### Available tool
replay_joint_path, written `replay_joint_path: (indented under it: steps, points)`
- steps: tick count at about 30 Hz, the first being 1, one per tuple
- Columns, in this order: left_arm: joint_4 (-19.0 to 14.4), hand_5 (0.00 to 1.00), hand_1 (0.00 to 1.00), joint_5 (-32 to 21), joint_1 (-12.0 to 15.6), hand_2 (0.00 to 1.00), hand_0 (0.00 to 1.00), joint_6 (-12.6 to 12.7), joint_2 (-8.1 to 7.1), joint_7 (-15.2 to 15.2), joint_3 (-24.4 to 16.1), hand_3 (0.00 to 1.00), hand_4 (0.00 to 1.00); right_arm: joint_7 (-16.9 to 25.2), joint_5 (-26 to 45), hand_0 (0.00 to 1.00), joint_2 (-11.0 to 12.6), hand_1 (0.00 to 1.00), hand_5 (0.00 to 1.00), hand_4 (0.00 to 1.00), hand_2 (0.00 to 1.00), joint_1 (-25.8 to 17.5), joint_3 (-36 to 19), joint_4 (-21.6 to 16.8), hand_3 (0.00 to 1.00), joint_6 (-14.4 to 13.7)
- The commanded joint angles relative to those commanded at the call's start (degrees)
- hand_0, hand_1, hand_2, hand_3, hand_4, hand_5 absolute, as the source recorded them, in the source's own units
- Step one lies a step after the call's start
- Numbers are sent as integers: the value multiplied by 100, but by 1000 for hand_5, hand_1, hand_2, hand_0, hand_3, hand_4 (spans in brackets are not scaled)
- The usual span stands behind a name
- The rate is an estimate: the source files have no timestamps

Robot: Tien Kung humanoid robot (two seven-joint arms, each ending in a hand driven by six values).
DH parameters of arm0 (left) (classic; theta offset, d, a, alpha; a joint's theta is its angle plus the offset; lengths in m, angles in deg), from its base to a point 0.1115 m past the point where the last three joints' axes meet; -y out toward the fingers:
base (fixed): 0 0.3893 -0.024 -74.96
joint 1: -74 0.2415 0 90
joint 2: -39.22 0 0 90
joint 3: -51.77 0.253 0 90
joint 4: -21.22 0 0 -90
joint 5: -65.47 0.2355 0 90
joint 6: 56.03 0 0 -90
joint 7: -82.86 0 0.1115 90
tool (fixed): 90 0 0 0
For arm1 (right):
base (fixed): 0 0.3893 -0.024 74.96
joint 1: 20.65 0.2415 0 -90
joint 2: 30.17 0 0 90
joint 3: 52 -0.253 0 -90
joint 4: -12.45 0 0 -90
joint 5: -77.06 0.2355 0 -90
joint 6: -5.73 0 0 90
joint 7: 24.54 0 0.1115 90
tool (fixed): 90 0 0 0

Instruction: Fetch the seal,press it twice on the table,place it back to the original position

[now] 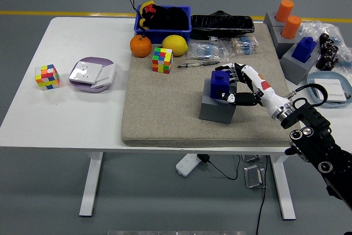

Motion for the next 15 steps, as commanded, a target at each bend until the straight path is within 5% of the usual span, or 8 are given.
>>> replay_joint_path:
  steps: [1,2,7,8,13,15]
  points:
    - [0,415,816,2,-1,790,816,0,0,-2,-3,837,806,-4,-10,457,-1,374,2,617,396,2,-2,6,414,5]
    - [-1,414,816,4,-2,790,816,0,1,-2,-6,837,806,-6,-16,625,0,557,2,729,553,5,-6,10,609,10]
    - [0,414,816,2,-1,790,816,-1,4,0,-3,837,806,-15,-45,625,0,557,2,729,553,10,0,32,609,37]
    - [0,413,816,1,-1,790,816,-1,4,-1,-3,837,805,-16,-46,750,-1,732,2,825,738,10,3,36,755,44]
    - [0,413,816,5,-2,790,816,0,2,-1,-9,837,805,-16,-66,750,-2,732,2,825,738,10,16,51,755,76]
    - [-1,414,816,8,-2,790,816,-1,3,-2,-14,837,807,-14,-71,818,-2,817,2,869,819,10,16,57,839,82]
